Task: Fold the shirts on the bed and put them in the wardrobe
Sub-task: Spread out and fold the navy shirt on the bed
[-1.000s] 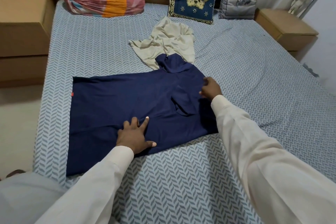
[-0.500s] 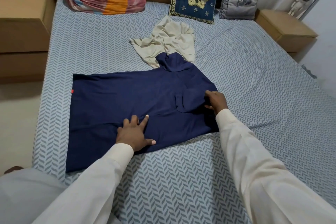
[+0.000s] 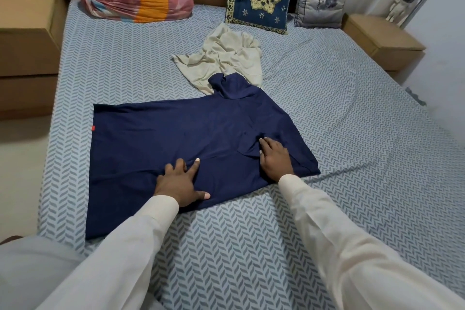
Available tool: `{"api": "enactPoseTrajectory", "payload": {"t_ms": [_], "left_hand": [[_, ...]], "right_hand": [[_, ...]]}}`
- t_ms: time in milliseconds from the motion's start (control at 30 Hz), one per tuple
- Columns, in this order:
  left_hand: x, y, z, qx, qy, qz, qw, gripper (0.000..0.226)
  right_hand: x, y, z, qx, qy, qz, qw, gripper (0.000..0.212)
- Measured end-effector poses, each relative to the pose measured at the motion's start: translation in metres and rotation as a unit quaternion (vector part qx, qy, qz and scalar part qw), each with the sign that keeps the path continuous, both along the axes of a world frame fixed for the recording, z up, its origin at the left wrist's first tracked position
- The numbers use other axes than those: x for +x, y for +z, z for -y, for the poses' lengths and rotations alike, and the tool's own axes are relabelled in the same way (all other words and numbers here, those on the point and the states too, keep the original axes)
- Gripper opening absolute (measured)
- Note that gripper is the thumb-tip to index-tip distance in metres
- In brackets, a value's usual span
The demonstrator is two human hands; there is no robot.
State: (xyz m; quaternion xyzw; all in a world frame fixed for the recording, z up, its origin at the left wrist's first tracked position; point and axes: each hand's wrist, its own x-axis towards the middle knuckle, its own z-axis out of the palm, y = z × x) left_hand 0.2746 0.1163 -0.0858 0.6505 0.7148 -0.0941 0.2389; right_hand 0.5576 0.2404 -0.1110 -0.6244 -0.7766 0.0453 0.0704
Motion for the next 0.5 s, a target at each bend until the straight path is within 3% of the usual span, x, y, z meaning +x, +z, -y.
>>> {"api": "enactPoseTrajectory", "payload": {"t_ms": [100, 233, 367, 500], "left_hand": [[-0.012, 0.003, -0.005, 0.012, -0.003, 0.039, 0.999, 0.094], [-0.048, -0.006, 0.004, 0.132, -0.022, -0.043, 0.990, 0.072], [-0.096, -0.021, 0.022, 0.250, -0.015, -0.101, 0.963, 0.071], [-0.138, -0.022, 0.040, 0.286, -0.048, -0.105, 0.951, 0.052]], "right_hand": [[-0.001, 0.009, -0.010, -0.073, -0.036, 0.020, 0.996, 0.057], [-0.001, 0.028, -0.023, -0.147, -0.064, 0.012, 0.987, 0.063], [-0.012, 0.048, -0.044, -0.199, -0.104, 0.031, 0.974, 0.058], [-0.044, 0.048, -0.052, -0.192, -0.134, 0.069, 0.970, 0.065]]}}
